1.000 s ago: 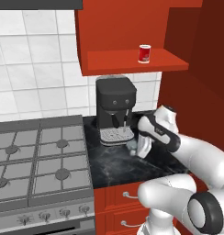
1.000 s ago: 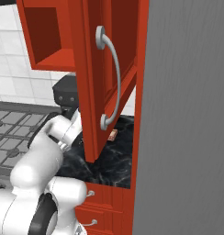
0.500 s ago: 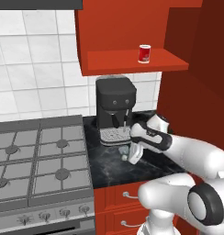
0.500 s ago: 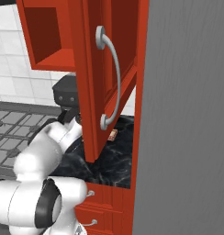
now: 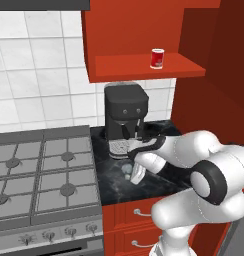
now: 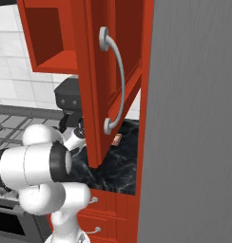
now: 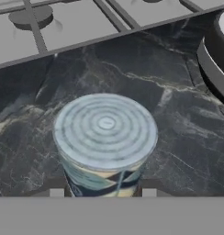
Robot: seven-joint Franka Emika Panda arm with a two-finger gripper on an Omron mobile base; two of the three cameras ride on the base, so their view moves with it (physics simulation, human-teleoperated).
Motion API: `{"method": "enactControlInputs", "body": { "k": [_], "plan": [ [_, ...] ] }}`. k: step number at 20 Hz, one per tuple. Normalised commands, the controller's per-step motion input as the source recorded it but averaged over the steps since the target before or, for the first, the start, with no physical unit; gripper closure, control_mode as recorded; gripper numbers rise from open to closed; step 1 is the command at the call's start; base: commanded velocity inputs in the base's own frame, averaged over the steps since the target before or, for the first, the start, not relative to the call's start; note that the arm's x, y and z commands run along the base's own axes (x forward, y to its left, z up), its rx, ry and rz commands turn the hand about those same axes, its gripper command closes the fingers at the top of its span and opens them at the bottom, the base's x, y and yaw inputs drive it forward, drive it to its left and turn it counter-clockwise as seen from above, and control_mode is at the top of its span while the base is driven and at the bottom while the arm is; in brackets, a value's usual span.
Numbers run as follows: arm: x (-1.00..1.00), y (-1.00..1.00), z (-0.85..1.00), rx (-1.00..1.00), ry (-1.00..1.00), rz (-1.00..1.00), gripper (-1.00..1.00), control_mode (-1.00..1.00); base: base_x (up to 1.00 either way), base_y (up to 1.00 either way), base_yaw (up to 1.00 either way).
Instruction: Restock the canned food cabinet by taking the new fresh canned food from the counter and placing it in the cabinet. Then, take the old canned food from the cabinet and place it on the counter.
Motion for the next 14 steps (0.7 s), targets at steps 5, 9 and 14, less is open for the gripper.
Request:
{"method": "enactControlInputs", "body": {
  "k": [5, 9, 14],
  "plan": [
    [0.05, 0.0, -0.02, 0.0, 0.0, 0.0, -1.0, -1.0, 0.0, 0.0, 0.0],
    [0.0, 0.0, 0.17, 0.01, 0.0, -0.01, -1.0, -1.0, 0.0, 0.0, 0.0],
    [-0.11, 0.0, 0.78, 0.03, 0.0, -0.02, -1.0, -1.0, 0.0, 0.0, 0.0]
  ]
}}
